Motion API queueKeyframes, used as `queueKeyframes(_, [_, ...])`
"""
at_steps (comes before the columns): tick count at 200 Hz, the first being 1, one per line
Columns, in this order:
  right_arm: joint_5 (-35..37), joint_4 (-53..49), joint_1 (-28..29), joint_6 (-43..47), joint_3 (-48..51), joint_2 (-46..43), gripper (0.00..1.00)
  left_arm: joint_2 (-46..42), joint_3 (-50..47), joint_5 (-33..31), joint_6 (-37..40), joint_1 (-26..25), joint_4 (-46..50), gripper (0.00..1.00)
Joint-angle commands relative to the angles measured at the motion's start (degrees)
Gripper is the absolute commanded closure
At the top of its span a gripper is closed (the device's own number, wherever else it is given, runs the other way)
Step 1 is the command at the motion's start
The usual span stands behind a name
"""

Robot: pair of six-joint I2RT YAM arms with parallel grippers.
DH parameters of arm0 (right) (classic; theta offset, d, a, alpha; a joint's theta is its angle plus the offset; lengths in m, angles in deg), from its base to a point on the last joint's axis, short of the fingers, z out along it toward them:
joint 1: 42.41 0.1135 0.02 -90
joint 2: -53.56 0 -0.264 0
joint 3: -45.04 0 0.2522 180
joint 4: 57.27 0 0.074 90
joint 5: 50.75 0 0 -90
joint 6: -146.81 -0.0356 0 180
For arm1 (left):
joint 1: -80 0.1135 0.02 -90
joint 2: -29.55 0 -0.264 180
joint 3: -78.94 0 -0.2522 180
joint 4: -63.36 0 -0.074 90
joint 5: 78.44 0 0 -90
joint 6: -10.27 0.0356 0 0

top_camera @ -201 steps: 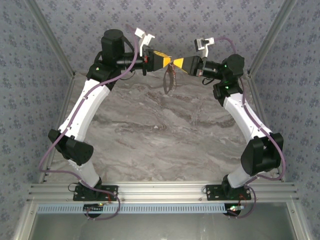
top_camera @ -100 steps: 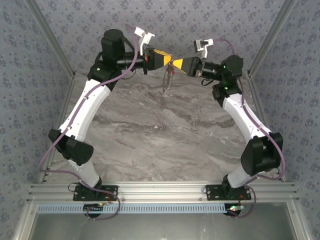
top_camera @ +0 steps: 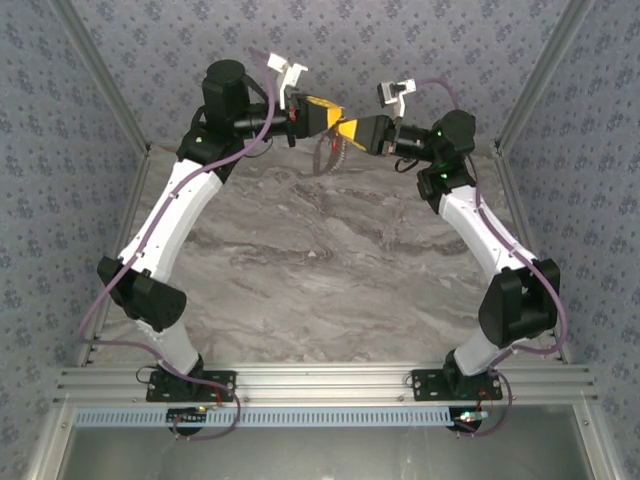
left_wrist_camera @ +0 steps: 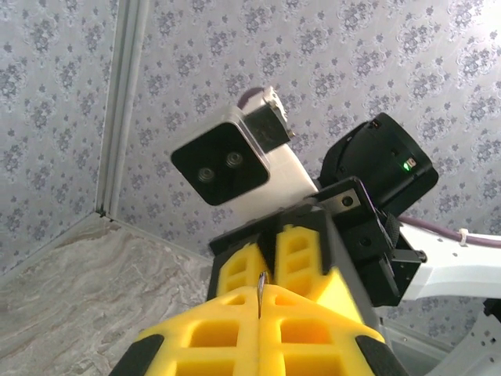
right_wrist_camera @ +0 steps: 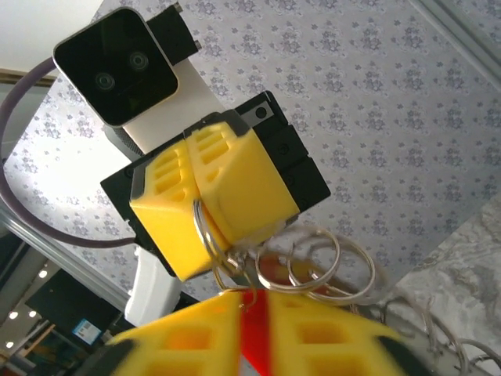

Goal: Put the keys on the keyring

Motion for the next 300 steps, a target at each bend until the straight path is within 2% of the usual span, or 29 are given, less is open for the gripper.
queueKeyframes(1, [-0.92, 0.77, -2.42, 0.11, 2.34, -3.48, 0.71, -3.26, -1.42, -2.28, -1.92, -0.04, -6.29, 1.0])
queueKeyframes(45, [0.13, -1.37, -7.98, 0.9, 3.65, -7.04, 0.67, -5.0, -7.25, -6.38, -7.2, 0.04, -14.97, 1.0])
queueKeyframes(65, [3.57, -1.94, -8.86, 1.01, 2.42, -7.48, 0.66, -6.19, -11.43, -8.62, -10.95, -0.02, -21.63, 1.0])
queueKeyframes(92, [9.84, -2.62, -8.03, 2.08, 0.66, -6.97, 0.64, -6.78, -15.35, -9.73, -14.61, -0.04, -28.61, 1.0])
queueKeyframes(134, [14.9, -3.78, -4.42, 5.73, -2.46, -5.39, 0.64, -6.65, -18.0, -9.53, -18.49, -0.15, -35.95, 1.0])
queueKeyframes(195, [17.15, -5.73, 0.34, 9.43, -6.74, -2.21, 0.64, -5.29, -17.88, -8.69, -22.71, -0.24, -41.18, 1.0])
queueKeyframes(300, [16.94, -5.97, 2.54, 9.82, -9.99, 0.94, 0.67, -4.93, -17.77, -7.66, -23.17, -0.44, -41.75, 1.0])
